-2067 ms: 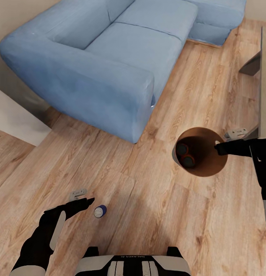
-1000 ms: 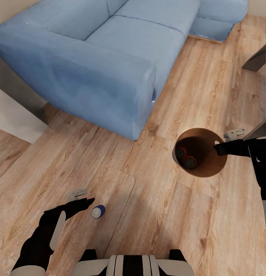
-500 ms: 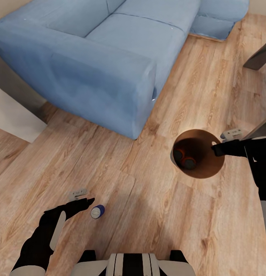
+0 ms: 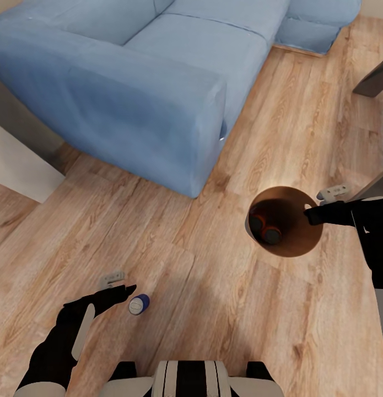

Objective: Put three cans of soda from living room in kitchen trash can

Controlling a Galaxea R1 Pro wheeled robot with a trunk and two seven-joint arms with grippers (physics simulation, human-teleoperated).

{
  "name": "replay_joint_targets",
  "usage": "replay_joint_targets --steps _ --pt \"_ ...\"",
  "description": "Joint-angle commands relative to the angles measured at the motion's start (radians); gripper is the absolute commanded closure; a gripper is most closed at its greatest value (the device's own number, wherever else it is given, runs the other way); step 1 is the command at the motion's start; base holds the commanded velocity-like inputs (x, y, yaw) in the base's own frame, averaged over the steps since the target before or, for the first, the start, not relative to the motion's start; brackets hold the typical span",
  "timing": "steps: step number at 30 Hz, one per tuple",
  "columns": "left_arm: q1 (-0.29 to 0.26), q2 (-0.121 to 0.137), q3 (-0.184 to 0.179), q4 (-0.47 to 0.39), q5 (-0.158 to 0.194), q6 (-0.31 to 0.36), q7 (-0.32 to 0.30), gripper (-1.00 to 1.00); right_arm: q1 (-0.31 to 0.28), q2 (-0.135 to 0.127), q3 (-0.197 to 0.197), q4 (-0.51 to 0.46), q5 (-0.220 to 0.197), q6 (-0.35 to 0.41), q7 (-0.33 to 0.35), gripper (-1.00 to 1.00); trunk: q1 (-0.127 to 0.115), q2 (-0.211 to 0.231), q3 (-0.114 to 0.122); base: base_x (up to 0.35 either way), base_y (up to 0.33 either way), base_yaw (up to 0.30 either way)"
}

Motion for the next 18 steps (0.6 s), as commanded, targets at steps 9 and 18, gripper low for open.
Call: replay_joint_targets --steps 9,18 --pt "0.0 0.0 0.0 0.001 0.0 0.0 0.003 -1.0 0.0 0.001 0.0 0.0 -0.015 0.004 0.006 1.0 0.034 -0.063 -0.028 0.0 0.0 0.0" --pt "0.0 0.0 0.0 0.002 0.0 0.0 0.004 -1.0 0.0 0.002 0.001 0.0 -0.015 0.004 0.005 1.0 0.069 -0.126 -0.056 0.0 0.0 0.0"
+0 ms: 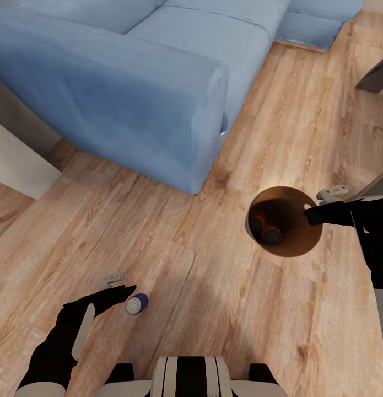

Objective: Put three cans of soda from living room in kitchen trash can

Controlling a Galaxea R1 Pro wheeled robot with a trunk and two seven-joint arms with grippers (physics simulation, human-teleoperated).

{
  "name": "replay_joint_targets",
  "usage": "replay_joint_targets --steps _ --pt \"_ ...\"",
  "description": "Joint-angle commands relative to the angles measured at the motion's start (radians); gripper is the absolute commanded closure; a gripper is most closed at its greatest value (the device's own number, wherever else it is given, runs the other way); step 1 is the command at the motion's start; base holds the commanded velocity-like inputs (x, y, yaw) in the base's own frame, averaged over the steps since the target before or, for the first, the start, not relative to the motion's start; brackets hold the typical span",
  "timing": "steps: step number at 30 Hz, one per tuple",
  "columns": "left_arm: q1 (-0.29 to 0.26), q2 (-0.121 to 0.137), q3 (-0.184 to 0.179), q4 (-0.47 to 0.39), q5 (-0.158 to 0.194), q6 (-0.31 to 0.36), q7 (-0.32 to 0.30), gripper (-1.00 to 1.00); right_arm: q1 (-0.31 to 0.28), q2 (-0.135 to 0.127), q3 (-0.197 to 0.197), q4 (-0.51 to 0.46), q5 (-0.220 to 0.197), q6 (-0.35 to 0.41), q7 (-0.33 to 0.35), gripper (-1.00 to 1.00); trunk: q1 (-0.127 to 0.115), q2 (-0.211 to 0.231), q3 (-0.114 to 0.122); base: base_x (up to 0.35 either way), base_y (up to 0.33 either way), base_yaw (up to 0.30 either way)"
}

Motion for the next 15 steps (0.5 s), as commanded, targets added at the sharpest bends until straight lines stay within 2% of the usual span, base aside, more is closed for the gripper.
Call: replay_joint_targets --steps 1,9,15 --pt "0.0 0.0 0.0 0.0 0.0 0.0 0.0 -1.0 0.0 0.0 0.0 0.0 -0.014 0.004 0.006 1.0 0.0 0.0 0.0 0.0 0.0 0.0" --pt "0.001 0.0 0.0 -0.003 0.005 0.0 -0.005 -1.0 0.0 0.0 0.0 0.0 -0.014 0.004 0.004 1.0 0.0 0.0 0.0 -0.005 0.0 0.0" --pt "0.001 0.0 0.0 -0.004 0.005 -0.001 -0.006 -1.0 0.0 0.0 0.01 0.0 -0.013 0.004 0.003 1.0 0.0 0.0 0.0 -0.145 0.0 0.0"
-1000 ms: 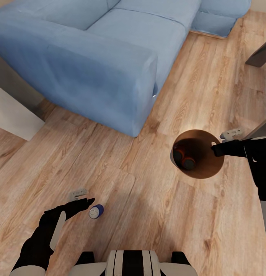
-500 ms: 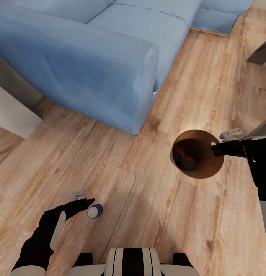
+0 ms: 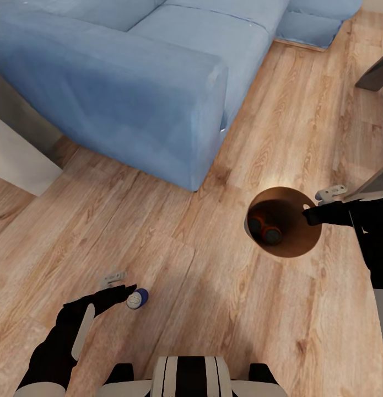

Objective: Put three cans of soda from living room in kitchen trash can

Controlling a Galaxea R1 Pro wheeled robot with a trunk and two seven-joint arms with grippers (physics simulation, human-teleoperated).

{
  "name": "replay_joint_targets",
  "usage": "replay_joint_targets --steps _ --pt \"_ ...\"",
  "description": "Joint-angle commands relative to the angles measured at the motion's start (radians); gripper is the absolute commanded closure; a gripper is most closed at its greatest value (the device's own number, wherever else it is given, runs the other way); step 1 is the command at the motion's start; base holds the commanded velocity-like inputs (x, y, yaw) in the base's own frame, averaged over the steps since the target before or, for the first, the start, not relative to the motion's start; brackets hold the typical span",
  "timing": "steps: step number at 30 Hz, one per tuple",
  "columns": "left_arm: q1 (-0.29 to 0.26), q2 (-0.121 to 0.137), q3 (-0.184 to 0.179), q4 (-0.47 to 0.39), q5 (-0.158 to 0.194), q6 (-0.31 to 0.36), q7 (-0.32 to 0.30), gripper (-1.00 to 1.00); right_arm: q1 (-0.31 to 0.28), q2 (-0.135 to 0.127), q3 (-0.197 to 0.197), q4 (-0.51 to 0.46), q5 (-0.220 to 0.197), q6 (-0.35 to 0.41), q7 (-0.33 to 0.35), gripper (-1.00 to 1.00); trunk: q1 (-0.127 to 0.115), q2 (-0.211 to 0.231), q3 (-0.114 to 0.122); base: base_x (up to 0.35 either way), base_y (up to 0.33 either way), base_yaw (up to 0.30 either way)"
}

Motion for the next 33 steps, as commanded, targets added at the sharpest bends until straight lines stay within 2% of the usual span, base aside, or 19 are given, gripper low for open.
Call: replay_joint_targets --steps 1,3,23,31,33 --pt "0.0 0.0 0.0 0.0 0.0 0.0 0.0 -1.0 0.0 0.0 0.001 0.0 -0.011 0.003 0.005 1.0 0.0 0.0 0.0 -0.057 0.0 0.0" --pt "0.0 0.0 0.0 -0.001 0.001 0.0 0.0 -1.0 0.0 0.0 0.002 0.0 -0.01 0.003 0.005 1.0 0.0 0.0 0.0 -0.03 0.0 0.0" --pt "0.0 0.0 0.0 0.001 -0.001 0.001 0.0 -1.0 0.0 0.0 0.018 0.001 -0.007 0.003 0.004 1.0 0.077 -0.14 -0.063 -0.003 0.0 0.0" --pt "0.0 0.0 0.0 -0.003 0.001 0.001 -0.002 -1.0 0.0 0.0 0.02 0.001 -0.007 0.003 0.004 1.0 0.077 -0.14 -0.063 0.0 0.0 0.0" --pt "0.0 0.0 0.0 -0.003 0.001 0.001 -0.002 -1.0 0.0 -0.001 0.02 0.0 -0.007 0.003 0.004 1.0 0.084 -0.154 -0.069 0.0 0.0 0.0"
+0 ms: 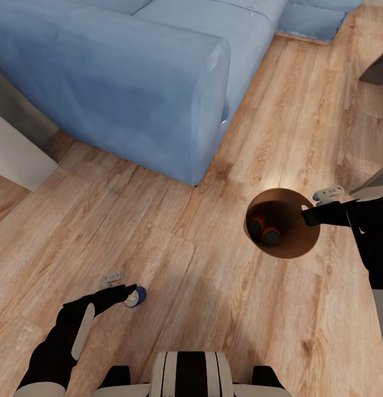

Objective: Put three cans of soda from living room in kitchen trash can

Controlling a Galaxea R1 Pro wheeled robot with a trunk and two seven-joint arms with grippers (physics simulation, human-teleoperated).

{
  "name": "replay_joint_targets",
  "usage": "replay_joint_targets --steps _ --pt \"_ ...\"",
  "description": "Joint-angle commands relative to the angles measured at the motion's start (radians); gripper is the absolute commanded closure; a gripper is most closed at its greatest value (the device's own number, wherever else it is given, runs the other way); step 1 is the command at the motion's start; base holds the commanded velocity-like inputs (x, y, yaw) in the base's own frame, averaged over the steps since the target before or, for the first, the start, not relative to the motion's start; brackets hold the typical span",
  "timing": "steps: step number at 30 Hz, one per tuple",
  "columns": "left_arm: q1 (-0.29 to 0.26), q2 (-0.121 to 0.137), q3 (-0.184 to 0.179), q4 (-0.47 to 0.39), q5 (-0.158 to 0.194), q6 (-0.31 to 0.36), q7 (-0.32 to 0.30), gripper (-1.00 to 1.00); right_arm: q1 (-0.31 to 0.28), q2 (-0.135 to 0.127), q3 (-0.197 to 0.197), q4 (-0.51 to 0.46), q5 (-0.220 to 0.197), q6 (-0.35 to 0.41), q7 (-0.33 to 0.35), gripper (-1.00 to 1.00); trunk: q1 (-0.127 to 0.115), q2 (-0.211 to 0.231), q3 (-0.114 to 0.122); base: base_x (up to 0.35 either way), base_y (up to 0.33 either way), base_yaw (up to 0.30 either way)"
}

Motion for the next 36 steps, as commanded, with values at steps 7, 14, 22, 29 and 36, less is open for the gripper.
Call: replay_joint_targets --steps 7,14,22,29,36 --pt "0.0 -0.001 0.001 0.001 0.0 0.0 0.001 -1.0 -0.001 -0.001 0.0 0.0 -0.012 0.003 0.006 1.0 0.015 -0.028 -0.013 0.0 0.0 0.0" --pt "0.001 -0.001 0.001 -0.001 0.0 0.0 0.001 -1.0 -0.001 -0.001 0.001 0.0 -0.012 0.003 0.006 1.0 0.019 -0.035 -0.016 0.0 0.0 0.0" --pt "0.0 -0.001 0.001 0.0 -0.001 0.0 0.001 -1.0 -0.001 0.001 0.003 0.0 -0.012 0.003 0.005 1.0 0.05 -0.091 -0.042 0.0 0.0 0.0" --pt "0.001 -0.001 0.0 -0.002 -0.001 -0.002 0.002 -1.0 -0.001 0.001 0.003 0.0 -0.007 0.003 0.005 1.0 0.054 -0.098 -0.046 0.0 0.0 0.0" --pt "0.001 -0.001 0.001 -0.001 -0.001 -0.002 0.007 -1.0 -0.001 0.005 0.004 0.0 0.027 0.003 0.006 1.0 0.054 -0.098 -0.046 -0.112 -0.006 0.0"
